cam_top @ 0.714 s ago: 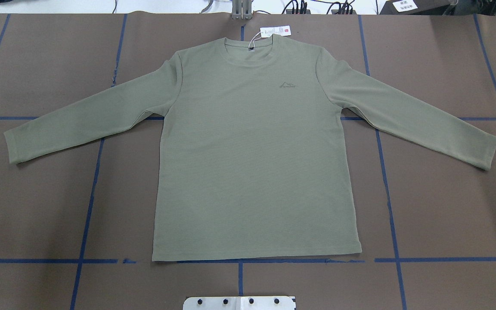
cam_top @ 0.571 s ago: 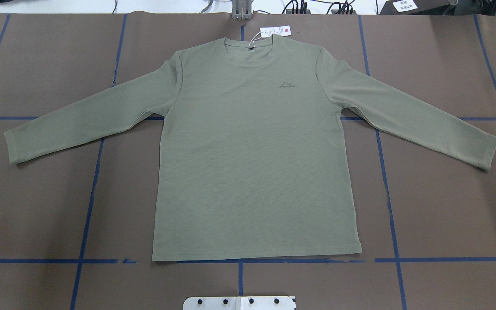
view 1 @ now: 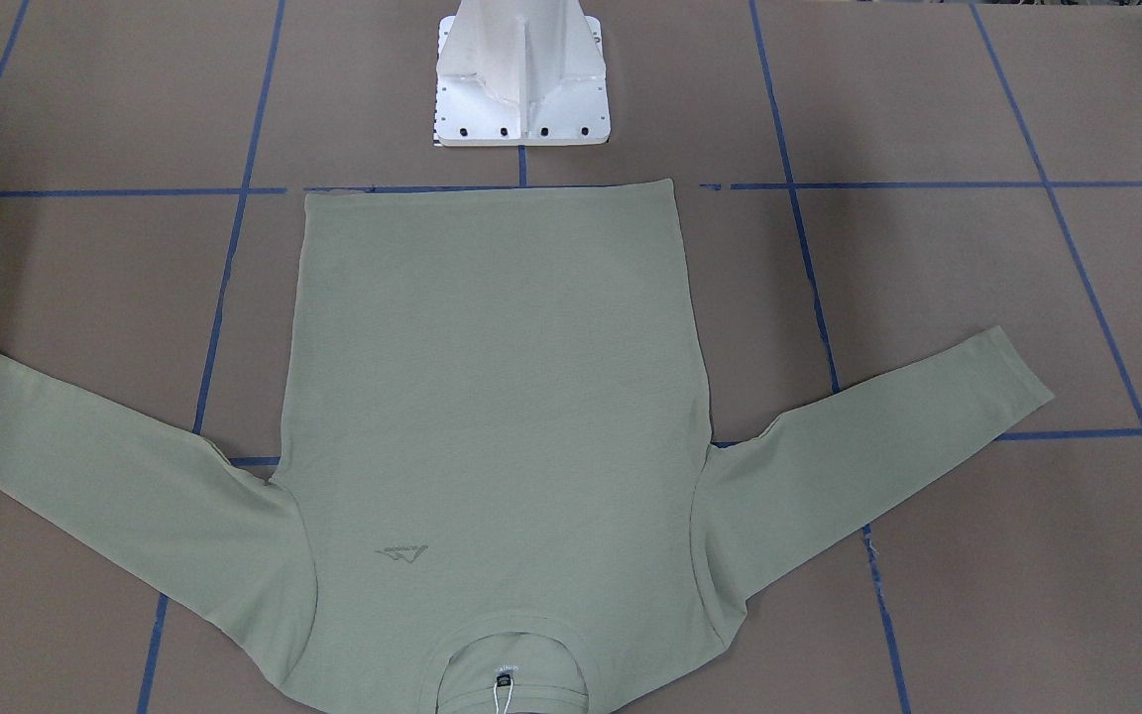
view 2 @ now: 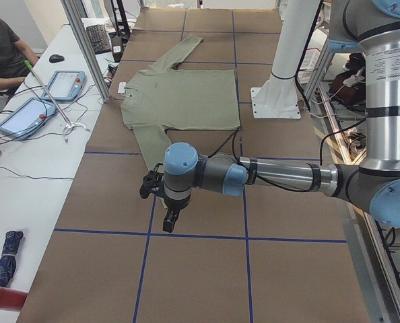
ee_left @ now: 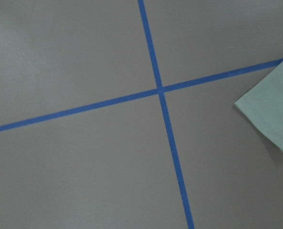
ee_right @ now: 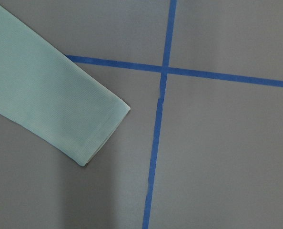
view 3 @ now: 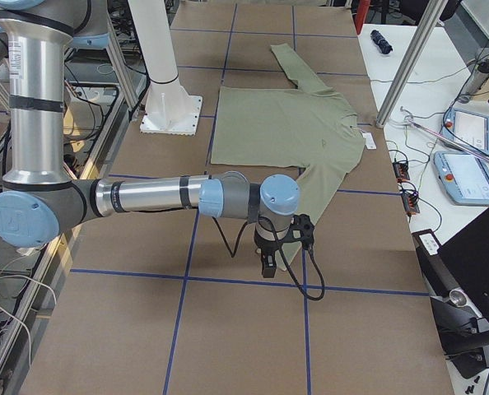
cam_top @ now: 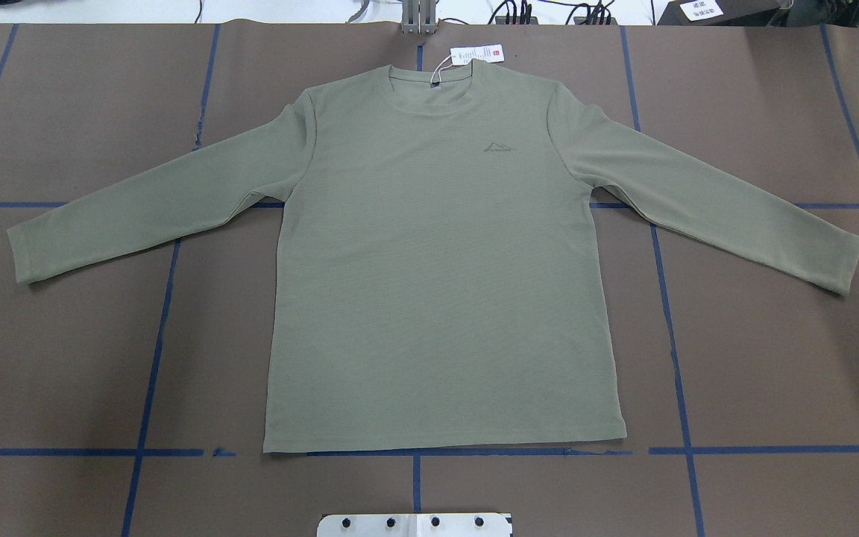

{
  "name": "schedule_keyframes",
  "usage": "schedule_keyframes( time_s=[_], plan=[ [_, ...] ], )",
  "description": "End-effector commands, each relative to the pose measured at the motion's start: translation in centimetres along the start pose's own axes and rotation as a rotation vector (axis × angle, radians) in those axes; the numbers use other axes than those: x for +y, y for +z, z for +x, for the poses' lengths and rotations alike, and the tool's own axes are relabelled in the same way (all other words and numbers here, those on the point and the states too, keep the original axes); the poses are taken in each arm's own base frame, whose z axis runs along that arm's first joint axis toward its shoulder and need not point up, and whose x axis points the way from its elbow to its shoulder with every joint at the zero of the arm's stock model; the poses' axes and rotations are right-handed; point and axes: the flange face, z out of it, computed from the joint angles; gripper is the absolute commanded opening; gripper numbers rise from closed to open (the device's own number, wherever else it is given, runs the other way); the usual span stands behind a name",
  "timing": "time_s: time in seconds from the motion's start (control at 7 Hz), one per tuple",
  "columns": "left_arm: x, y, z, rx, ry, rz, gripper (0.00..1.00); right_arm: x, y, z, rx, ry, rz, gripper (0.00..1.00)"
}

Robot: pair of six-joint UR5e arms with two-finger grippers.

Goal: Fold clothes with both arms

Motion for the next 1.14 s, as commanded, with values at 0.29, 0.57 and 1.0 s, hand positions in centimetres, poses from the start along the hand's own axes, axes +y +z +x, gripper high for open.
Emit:
schedule_keyframes(
  time_s=[0.29,0.57,1.0],
  plan=[
    [-3.9,1.4,-0.3,0.009,0.112,0.135,1.00,1.2,4.8,-1.6,-0.069,-0.029,0.139,1.00],
    [-6.3,0.2,0.9,0.018,0.140,0.164,1.00,1.1,11.5,-0.4,-0.017,-0.024,0.195,0.99],
    [-6.2,0.3,1.2,0.020,0.147,0.166,1.00,-0.6,16.5,-4.7,-0.052,0.058,0.193,1.00]
  ],
)
